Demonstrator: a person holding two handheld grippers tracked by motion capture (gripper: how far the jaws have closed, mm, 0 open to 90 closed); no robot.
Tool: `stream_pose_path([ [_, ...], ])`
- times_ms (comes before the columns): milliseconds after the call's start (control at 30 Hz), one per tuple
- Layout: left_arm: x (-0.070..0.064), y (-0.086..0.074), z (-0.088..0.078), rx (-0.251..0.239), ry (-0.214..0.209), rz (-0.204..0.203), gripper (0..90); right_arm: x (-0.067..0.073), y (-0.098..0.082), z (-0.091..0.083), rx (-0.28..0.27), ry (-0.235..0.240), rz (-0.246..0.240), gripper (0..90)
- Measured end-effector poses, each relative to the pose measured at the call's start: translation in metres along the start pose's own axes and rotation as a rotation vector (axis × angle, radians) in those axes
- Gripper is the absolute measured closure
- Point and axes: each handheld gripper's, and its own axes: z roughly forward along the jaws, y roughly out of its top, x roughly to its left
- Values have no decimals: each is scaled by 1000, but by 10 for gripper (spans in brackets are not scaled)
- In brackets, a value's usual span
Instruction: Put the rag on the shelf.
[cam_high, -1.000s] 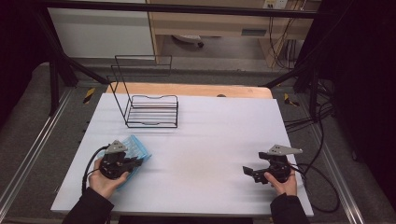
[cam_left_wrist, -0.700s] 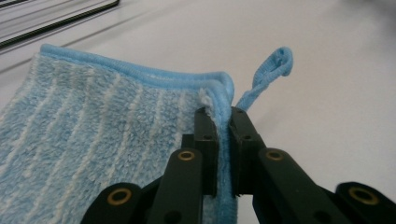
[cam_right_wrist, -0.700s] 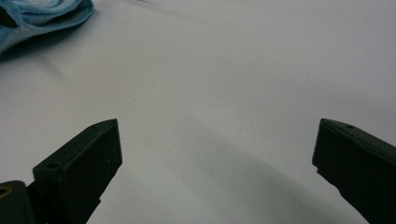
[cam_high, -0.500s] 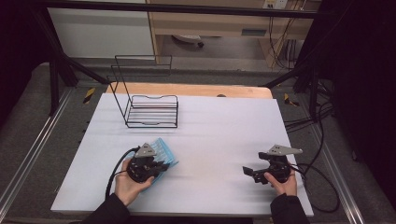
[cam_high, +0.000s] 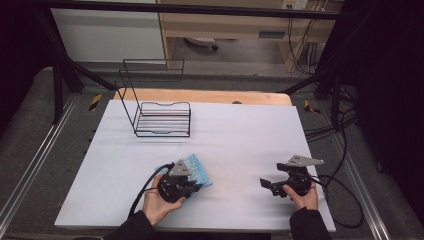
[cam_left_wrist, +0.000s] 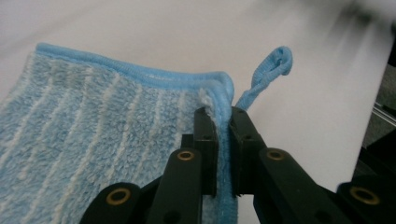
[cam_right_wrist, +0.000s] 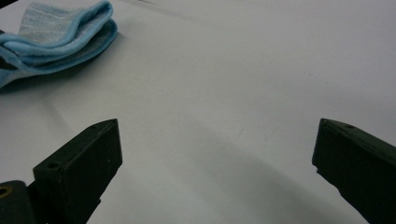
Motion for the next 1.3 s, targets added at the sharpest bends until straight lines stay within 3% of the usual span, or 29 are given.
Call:
stream_pose_path([
  [233,-1,-7,14,63,-9,14,800,0,0,1,1,0,1,21],
  [333,-3,-8,13,59,-7,22,752,0,0,1,1,1,1,21],
  [500,2,-7,-9,-3,10,-1,535,0,0,1,-1,3,2,21],
  [633,18,-8,-35,-55,65,-42,445,1,0,1,-6,7,5,22],
  [733,32,-18,-52,-53,104,-92,407,1,0,2,-6,11,6,23],
  [833,41,-33,-61,-38,141,-149,388,3,0,4,-9,14,6,25],
  [933,43,-48,-59,-1,155,-192,370,6,2,5,-9,18,1,26],
  [1200,31,-69,-50,78,142,-224,409,12,5,9,-9,23,-6,28],
  [1300,27,-72,-49,75,143,-227,459,15,6,10,-8,26,-13,28],
])
